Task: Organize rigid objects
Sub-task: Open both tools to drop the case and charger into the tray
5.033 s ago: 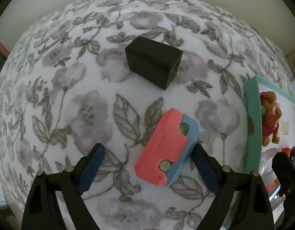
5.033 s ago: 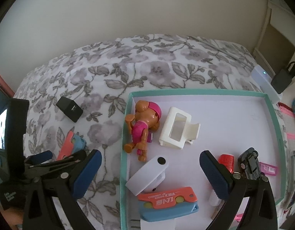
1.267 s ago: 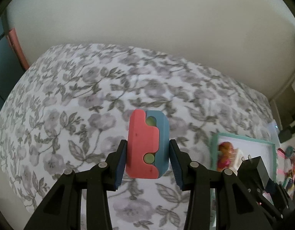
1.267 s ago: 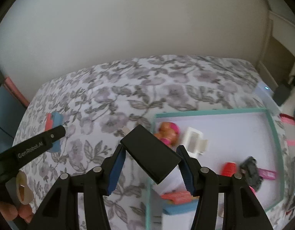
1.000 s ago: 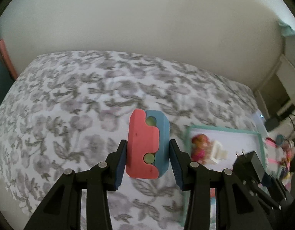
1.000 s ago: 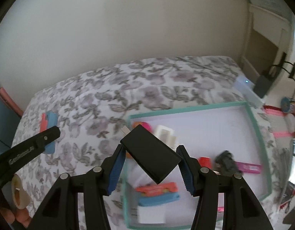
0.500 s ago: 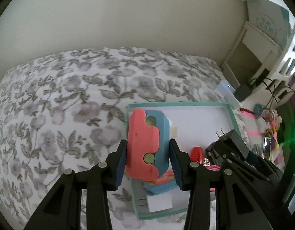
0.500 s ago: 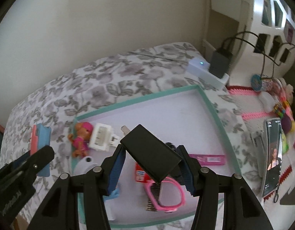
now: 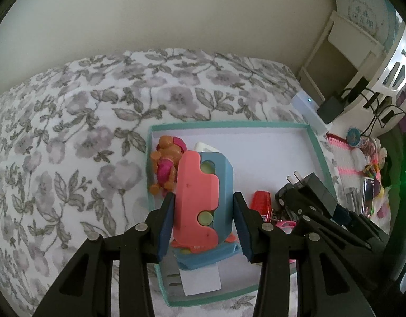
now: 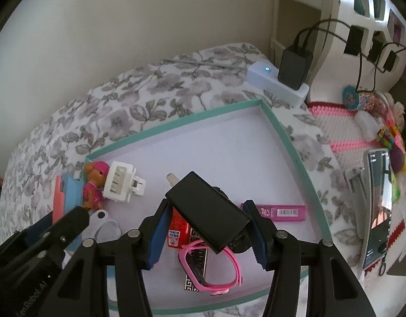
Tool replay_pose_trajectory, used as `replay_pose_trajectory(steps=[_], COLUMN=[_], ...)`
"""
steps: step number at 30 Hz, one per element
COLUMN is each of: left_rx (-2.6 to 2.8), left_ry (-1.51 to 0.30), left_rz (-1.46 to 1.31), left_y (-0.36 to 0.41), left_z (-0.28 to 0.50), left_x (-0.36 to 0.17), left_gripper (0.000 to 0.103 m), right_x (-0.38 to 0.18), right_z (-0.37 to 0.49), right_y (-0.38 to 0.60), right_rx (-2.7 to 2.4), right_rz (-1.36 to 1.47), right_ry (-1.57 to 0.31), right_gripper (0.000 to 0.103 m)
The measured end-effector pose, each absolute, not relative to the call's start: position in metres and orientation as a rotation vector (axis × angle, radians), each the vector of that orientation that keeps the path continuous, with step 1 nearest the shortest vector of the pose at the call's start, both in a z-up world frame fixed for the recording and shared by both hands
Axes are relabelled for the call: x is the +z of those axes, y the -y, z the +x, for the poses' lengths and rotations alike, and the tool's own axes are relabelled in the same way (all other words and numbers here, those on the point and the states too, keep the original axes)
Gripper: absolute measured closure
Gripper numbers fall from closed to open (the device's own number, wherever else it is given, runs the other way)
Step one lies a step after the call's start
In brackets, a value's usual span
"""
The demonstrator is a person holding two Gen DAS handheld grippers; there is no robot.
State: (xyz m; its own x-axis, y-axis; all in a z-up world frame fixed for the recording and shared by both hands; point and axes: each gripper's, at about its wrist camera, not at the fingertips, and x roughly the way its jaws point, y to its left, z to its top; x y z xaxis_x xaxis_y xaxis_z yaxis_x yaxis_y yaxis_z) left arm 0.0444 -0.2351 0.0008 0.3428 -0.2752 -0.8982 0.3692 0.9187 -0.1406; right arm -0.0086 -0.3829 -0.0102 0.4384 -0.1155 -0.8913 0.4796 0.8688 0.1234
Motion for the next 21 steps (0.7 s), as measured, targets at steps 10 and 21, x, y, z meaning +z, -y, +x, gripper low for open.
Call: replay_pose_trajectory(steps=[10, 21], left_rx=[-0.429, -0.377], left_ry=[-1.152, -1.13], left_rz=[0.099, 0.086], left_y=[0.238, 0.219], left_z=[0.044, 0.046], left_x=[-0.004, 0.006], left_gripper=[0.058, 0.058], right_x=[-0.019, -0.022], right_z=[-0.005, -0.003], right_y=[0.381, 0.376], right_rx=[-0.375, -0.367], right_rz=[0.38, 0.359], right_ry=[-1.096, -1.114], right_gripper=[0.045, 0.045])
